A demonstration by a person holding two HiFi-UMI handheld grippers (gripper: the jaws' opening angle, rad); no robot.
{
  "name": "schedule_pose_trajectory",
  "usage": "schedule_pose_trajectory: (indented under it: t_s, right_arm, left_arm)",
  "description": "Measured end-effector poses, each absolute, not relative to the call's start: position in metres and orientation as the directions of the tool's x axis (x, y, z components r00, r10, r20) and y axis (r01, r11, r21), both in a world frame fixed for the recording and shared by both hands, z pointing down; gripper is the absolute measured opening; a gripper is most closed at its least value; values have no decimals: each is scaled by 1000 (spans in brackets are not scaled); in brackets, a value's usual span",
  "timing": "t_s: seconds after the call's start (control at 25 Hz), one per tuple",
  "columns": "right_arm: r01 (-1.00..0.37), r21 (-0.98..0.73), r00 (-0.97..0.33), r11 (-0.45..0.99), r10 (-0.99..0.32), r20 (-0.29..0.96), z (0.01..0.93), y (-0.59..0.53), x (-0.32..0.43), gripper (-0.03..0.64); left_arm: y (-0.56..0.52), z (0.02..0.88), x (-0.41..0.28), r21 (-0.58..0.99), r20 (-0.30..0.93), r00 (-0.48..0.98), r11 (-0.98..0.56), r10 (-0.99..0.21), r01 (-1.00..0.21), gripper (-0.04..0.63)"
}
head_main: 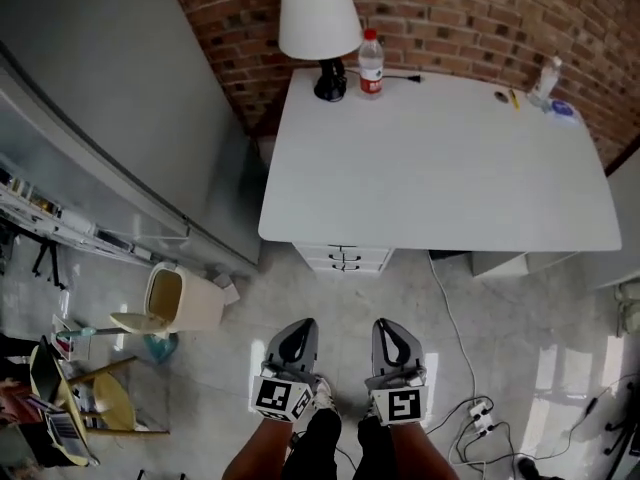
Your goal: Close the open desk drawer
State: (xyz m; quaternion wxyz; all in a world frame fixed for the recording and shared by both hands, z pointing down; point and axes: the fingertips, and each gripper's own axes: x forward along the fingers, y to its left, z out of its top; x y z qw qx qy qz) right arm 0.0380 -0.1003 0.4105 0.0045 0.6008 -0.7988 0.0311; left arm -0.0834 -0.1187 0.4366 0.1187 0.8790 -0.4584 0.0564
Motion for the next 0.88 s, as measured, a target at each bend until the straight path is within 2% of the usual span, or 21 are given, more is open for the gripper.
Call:
schedule_pose_trajectory:
  t_s: [0.2, 0.48, 0.88]
  right_arm:
    - [-954, -13, -300, 299, -951, 71, 360, -89, 30, 29]
    - [-947, -46, -321, 317, -936, 145, 308, -54, 21, 29]
    - [-943, 75, -320, 323, -946, 60, 217, -62, 23, 28]
  left_arm:
    - [-110, 377, -94, 219, 180, 575, -538, -798, -814, 6]
    - [-81, 308, -114, 123, 167, 571, -557, -804, -821, 6]
    - [-75, 230, -123, 78, 95, 566, -561, -819, -824, 6]
